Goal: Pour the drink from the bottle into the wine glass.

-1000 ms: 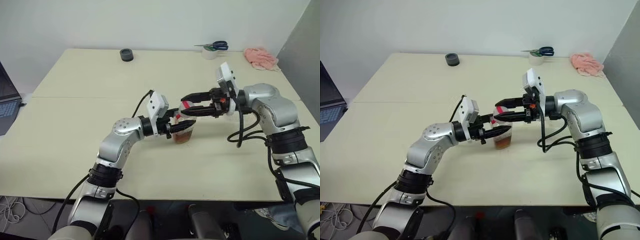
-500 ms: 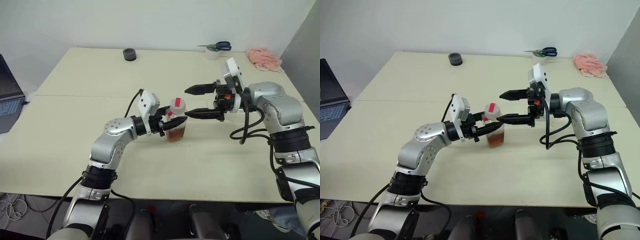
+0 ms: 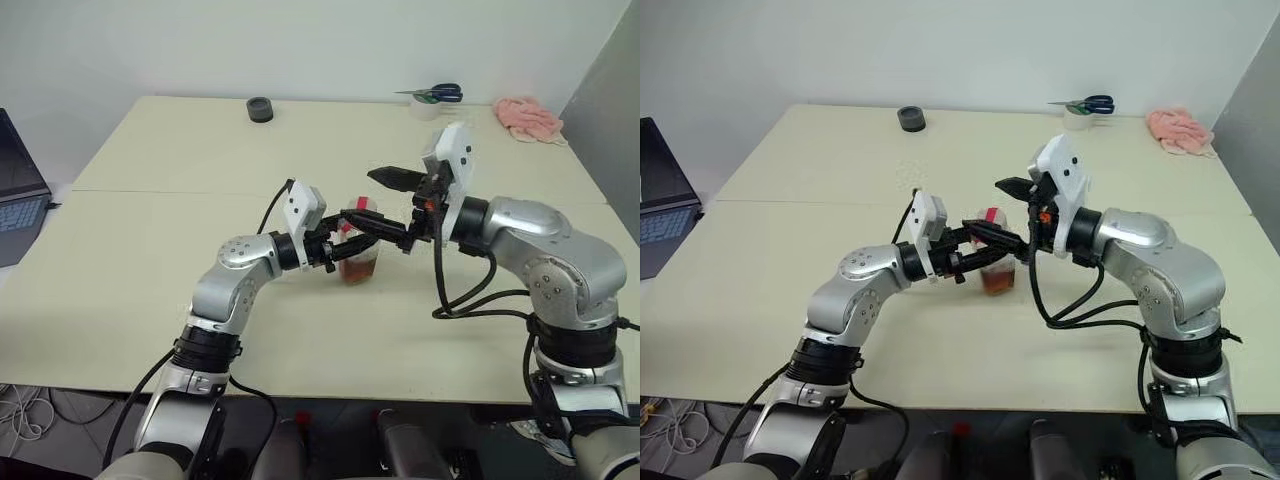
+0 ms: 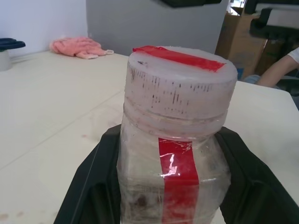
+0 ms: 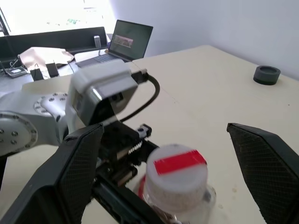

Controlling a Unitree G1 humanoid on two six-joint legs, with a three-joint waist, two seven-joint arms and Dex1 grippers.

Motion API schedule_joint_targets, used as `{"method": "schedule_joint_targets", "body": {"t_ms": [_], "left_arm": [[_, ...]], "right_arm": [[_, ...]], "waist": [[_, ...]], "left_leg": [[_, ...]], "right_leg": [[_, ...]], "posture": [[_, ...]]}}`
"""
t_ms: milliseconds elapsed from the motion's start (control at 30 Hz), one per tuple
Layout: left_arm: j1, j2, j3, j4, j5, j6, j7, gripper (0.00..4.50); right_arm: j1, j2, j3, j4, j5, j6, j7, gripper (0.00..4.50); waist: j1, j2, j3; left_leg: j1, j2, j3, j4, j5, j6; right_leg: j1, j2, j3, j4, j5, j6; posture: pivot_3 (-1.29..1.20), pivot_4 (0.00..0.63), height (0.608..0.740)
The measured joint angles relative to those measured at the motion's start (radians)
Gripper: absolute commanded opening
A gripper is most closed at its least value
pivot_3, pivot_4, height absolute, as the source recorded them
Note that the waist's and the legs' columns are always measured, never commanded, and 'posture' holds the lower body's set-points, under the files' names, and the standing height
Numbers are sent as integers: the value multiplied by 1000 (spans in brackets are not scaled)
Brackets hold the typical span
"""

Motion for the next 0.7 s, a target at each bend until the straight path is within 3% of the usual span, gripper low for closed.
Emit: {"method": "schedule_joint_targets", "body": {"t_ms": [233,700], "left_arm": [[-10,-18,-2,13,1,-21,0,2138],[-10,-20,-2,14,3,-23,1,2138]], "right_arm": [[1,30,52,-18,-60,34,-141,4500],[6,73,99,19,-114,25,-209,4500]], "waist": [[0,0,0],[-1,0,0]], "left_leg": [[0,0,0,-1,0,0],[0,0,0,0,0,0]], "right_leg": [[0,0,0,-1,0,0],[0,0,0,0,0,0]], "posture": [[0,150,740],[0,150,740]]}}
